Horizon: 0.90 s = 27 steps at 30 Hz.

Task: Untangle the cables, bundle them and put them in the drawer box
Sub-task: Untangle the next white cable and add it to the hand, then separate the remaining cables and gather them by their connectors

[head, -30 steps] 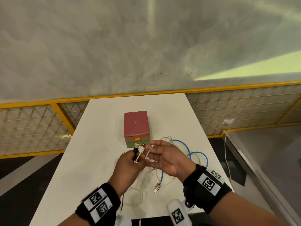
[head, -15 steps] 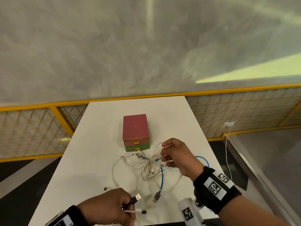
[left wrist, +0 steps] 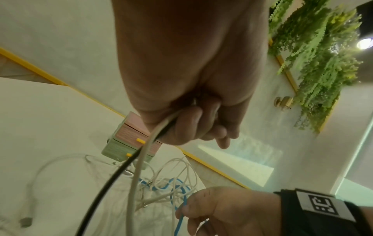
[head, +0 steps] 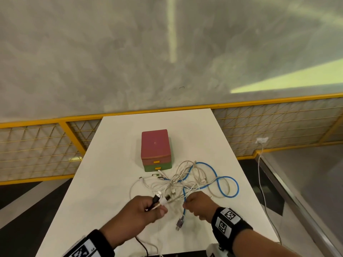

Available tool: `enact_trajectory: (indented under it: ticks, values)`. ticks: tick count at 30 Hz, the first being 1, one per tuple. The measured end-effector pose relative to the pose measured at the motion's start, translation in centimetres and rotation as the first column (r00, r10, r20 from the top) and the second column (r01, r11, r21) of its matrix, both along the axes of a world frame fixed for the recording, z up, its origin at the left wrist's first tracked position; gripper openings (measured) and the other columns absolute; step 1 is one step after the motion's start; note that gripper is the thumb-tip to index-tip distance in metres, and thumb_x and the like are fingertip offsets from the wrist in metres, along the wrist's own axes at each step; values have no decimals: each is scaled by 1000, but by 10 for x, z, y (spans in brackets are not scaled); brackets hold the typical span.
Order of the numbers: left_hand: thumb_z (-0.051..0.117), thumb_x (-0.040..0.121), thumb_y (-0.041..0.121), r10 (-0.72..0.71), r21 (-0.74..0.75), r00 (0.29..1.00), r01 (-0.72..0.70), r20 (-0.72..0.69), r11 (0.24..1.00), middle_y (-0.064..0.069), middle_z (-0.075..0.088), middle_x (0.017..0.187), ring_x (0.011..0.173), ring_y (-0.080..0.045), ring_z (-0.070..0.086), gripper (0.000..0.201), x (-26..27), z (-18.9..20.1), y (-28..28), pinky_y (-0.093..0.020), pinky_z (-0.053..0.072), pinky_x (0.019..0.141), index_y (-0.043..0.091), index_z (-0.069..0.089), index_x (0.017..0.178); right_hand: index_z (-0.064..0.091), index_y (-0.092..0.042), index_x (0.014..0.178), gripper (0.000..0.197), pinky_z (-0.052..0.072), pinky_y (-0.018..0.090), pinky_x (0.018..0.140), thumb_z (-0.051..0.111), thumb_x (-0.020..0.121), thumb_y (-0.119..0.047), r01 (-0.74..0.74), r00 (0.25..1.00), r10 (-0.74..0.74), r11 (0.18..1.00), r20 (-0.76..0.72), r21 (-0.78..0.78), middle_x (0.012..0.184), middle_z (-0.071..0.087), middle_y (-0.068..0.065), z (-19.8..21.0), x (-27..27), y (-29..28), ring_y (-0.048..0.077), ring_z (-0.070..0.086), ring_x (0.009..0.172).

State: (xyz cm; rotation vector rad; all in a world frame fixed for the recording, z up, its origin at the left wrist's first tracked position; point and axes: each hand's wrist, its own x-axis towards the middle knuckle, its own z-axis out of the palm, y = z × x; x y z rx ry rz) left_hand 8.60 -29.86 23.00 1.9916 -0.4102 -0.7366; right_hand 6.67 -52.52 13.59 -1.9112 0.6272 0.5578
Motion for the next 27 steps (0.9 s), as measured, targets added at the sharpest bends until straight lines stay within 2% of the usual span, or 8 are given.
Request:
enact_trajectory:
  ticks: [2,7,11,14,18,21,24,27]
  values:
    - [69,89,9,65,-14,998,-66,-22,998,12,57,47,41,3,43,13,1,0,1,-8,32,42,-2,74,93,66,-15,81,4,23,15,39,63,78,-17,34,999,-35,997,11,66,62,48,4,3,2,2,12,36,43]
    - [74,82,29,194,-32,972,-200,-129,979,4,49,55,46,-11,35,34,5,-2,8,-21,28,44,-2,70,94,60,-12,76,5,26,15,38,64,79,-13,191,973,-204,974,108,121,62,56,7,5,7,5,14,46,44]
    - [62,94,19,199,-58,973,-207,-119,977,-1,56,58,44,-14,47,20,6,-3,7,-25,41,46,3,74,93,54,-14,69,18,27,19,42,62,84,-10,258,929,-296,948,224,184,68,57,10,23,14,0,20,52,55]
    - [56,98,20,199,-96,962,-220,-185,971,-4,60,63,51,-16,53,24,8,-3,4,-29,44,50,6,74,92,47,-14,67,25,29,19,40,64,85,-18,199,932,-203,979,300,47,68,52,9,38,18,-9,22,51,60]
    - [52,101,25,181,-132,960,-211,-213,968,-6,66,67,57,-19,62,31,9,-1,-5,-30,48,57,1,71,95,53,-12,74,19,42,23,47,65,86,-20,184,948,-218,970,231,160,68,60,10,60,19,-19,21,60,55]
    - [51,101,27,170,-176,958,-213,-230,961,-8,69,70,61,-20,64,34,10,3,-16,-30,48,59,0,70,92,59,-9,83,11,53,29,56,64,89,-16,278,917,-380,828,123,487,68,62,9,79,19,-20,21,65,59]
    - [52,100,31,208,-236,943,-271,-261,933,-9,68,69,57,-20,61,36,12,11,-26,-29,48,55,3,70,86,62,-7,85,9,60,31,58,59,92,-11,363,833,-553,545,-1,756,74,67,12,99,22,-17,21,72,65]
    - [53,99,29,296,-332,902,-396,-314,856,-6,56,60,44,-16,45,35,14,16,-39,-25,39,45,3,69,82,61,-4,87,5,62,31,62,57,91,-4,294,771,-636,310,-33,904,82,71,17,115,22,-12,24,75,75]
